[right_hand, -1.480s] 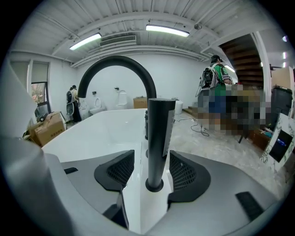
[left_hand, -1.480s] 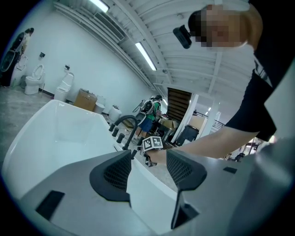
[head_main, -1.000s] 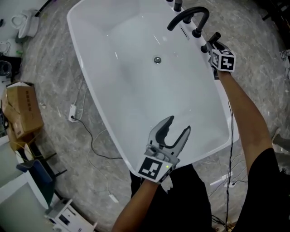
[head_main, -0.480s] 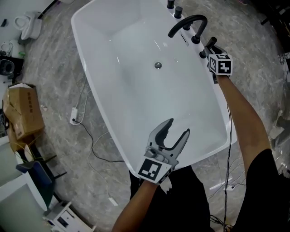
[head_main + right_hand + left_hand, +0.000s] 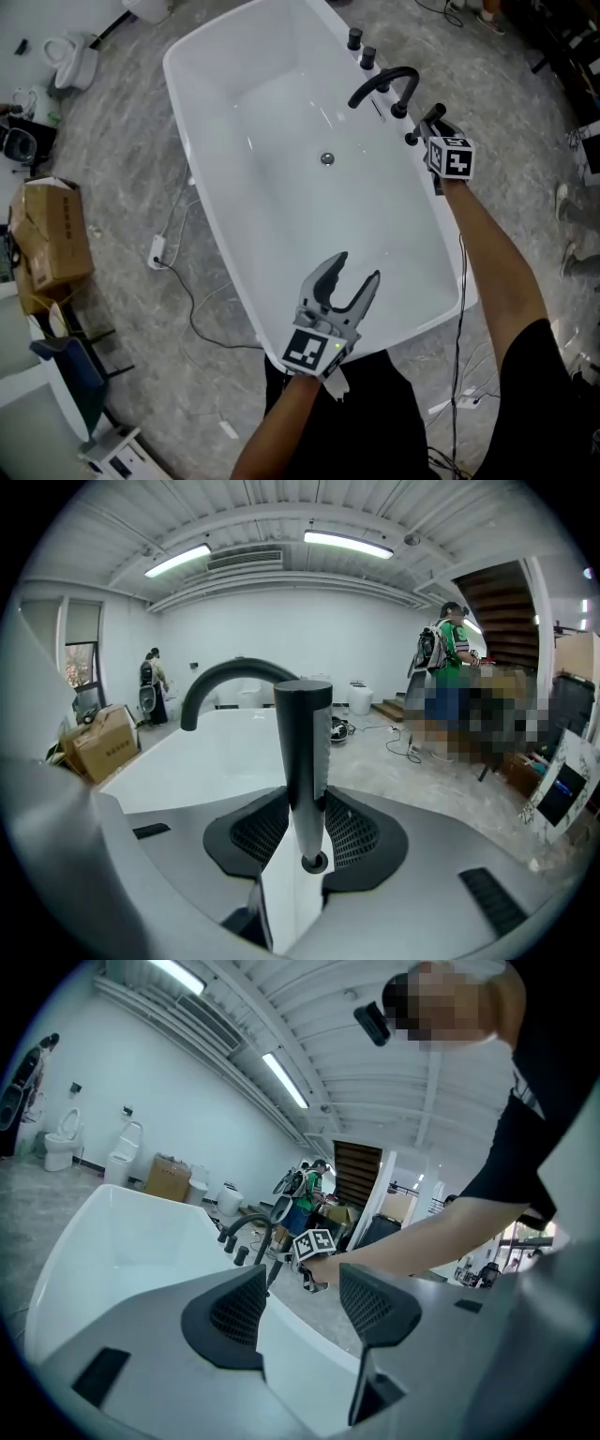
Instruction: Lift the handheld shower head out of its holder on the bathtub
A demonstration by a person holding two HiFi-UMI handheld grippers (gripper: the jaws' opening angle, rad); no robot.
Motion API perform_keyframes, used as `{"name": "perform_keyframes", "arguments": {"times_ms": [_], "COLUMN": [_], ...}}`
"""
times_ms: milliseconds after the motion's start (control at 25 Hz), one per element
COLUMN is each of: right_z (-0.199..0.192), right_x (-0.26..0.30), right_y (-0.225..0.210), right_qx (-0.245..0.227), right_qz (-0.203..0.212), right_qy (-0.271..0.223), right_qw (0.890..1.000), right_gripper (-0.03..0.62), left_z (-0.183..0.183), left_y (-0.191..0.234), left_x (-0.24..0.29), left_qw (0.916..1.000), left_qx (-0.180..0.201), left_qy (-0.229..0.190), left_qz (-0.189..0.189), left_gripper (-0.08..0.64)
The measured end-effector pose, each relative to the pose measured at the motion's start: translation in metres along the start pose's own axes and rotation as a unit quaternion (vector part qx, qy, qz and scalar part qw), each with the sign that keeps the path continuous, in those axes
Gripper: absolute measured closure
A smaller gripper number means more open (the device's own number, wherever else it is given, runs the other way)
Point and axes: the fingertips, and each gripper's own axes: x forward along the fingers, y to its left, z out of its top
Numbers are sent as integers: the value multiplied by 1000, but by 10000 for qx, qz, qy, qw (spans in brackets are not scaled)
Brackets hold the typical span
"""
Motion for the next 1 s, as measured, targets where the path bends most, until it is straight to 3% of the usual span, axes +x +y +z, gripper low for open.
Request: {"name": "perform_keyframes", "arguments": {"times_ms": [360,760,1000], "right_z": [46,77,100], "right_x": [-36,-74,-99], "right_y": [-6,-7,-3], "right_qx": [-6,146,6], "right_qz": [32,-79,-56], "right_qy": [-166,-280,-369], "right_qw": [9999,9995,9993], "right_gripper": [482,482,482], "left_z": [22,43,60], "left_y": [-10,-23,-35], "left_x": [-25,-43,-57], "left_qw": [9998,9996,9996], "left_qx": [85,252,222], "left_qy": [67,-68,-123], "left_qz": [160,89,96], "left_gripper": [337,337,337]}}
